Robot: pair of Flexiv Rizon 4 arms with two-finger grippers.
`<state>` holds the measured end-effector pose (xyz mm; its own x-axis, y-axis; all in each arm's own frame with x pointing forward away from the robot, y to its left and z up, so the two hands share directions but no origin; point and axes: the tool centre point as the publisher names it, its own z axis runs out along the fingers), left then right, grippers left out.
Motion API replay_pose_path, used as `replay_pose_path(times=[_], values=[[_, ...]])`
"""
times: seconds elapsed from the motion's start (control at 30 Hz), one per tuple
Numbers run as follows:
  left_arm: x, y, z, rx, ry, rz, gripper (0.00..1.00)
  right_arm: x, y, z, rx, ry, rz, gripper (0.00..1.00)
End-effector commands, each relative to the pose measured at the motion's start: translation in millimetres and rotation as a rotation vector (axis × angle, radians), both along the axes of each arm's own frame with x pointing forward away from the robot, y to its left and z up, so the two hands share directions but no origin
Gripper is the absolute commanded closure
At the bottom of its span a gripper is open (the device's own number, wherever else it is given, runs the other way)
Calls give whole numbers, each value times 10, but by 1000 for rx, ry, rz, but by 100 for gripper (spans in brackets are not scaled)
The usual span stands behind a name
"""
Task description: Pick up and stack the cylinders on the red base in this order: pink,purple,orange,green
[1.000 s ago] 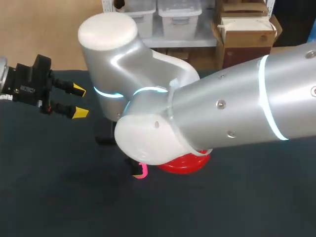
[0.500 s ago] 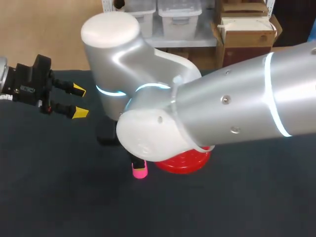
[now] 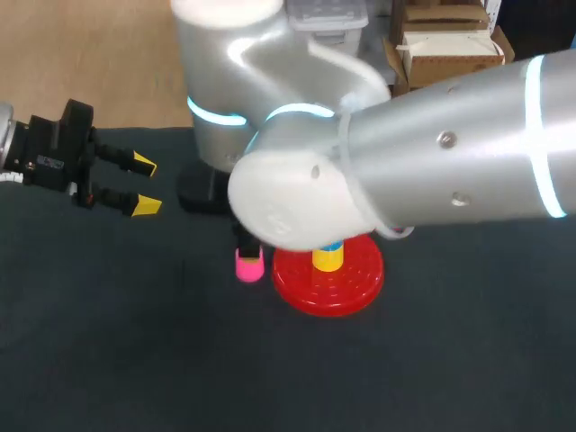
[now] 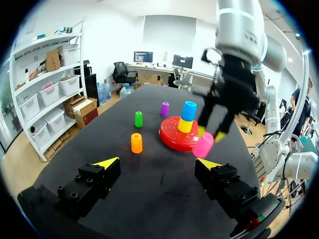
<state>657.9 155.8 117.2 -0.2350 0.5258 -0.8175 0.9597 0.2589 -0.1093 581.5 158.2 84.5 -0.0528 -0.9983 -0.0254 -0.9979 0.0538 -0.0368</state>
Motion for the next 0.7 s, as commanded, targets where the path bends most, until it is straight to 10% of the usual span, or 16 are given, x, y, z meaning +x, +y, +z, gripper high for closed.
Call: replay_pose_path(times=[0.03, 0.33, 0.7], values=[[-5, 5, -7, -2, -3, 1, 0, 93, -239, 384, 44, -21, -35, 100], [-5, 5, -7, -2, -3, 1, 0, 509, -691, 918, 34, -11, -122, 100], [-5, 5, -7, -2, -3, 1, 0, 692, -993, 693, -34, 22, -194, 100]])
